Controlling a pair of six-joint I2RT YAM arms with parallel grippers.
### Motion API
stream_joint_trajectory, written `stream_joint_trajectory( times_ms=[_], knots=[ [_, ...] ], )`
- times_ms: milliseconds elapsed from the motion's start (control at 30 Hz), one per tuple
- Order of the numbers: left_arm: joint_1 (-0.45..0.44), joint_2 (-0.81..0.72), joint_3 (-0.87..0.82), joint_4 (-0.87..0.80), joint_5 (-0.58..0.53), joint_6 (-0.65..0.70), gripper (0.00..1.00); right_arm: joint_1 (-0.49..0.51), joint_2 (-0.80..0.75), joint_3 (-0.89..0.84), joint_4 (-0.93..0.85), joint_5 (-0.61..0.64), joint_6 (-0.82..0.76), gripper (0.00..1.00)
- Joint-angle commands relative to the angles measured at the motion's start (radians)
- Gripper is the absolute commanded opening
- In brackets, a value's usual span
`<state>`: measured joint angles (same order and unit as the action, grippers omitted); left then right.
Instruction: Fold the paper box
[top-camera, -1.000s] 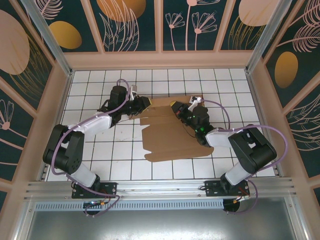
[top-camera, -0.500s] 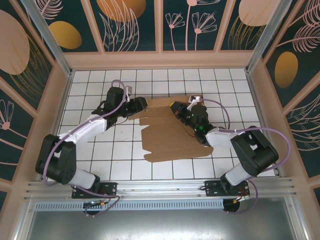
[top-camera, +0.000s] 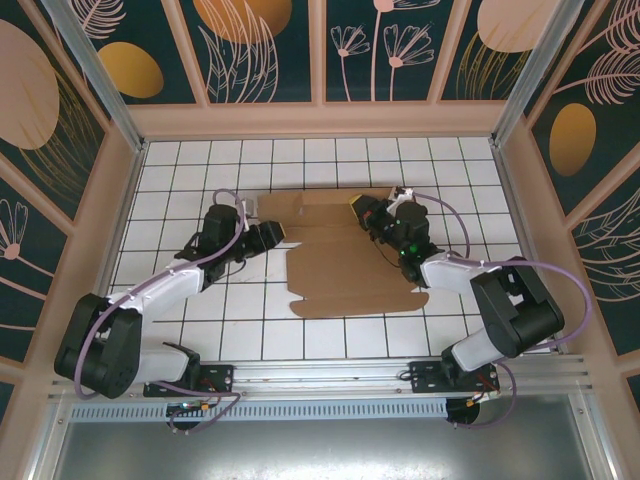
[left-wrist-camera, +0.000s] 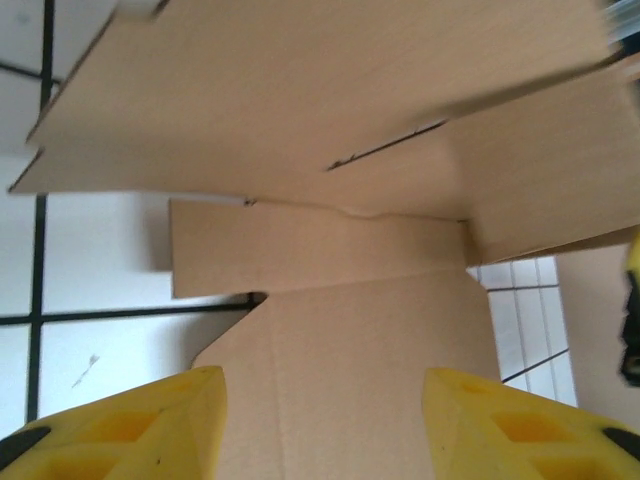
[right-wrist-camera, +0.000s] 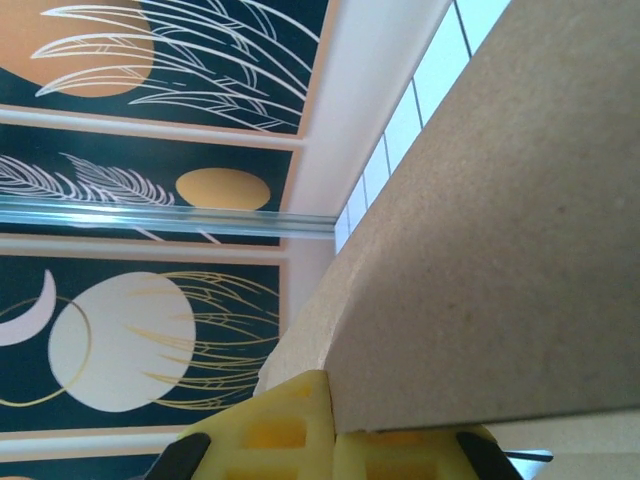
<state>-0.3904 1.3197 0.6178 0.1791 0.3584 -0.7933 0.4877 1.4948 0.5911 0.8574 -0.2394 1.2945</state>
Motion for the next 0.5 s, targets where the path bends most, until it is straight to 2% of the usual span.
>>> stream_joint_trajectory(
  times_ms=[0,100,233,467],
  knots=[
    [0.004,0.015,-0.01,0.099,0.012,-0.005,0.57,-0.001,-0.021,0.029,0.029,-0.051,0.081,0.0],
    [-0.01,0.044,0.02,0.084,-0.041,0.043,0.57,-0.001,-0.022,0.041,0.017,-0.059,0.08,0.0],
    [-0.034,0.105,0.108,-0.017,-0.136,0.124,0.6,-0.003,-0.02,0.042,0.021,-0.064,0.086,0.0],
    [-0.035,0.236,0.157,-0.072,-0.148,0.14,0.67,-0.003,-0.02,0.023,0.049,-0.069,0.098,0.0]
  ],
)
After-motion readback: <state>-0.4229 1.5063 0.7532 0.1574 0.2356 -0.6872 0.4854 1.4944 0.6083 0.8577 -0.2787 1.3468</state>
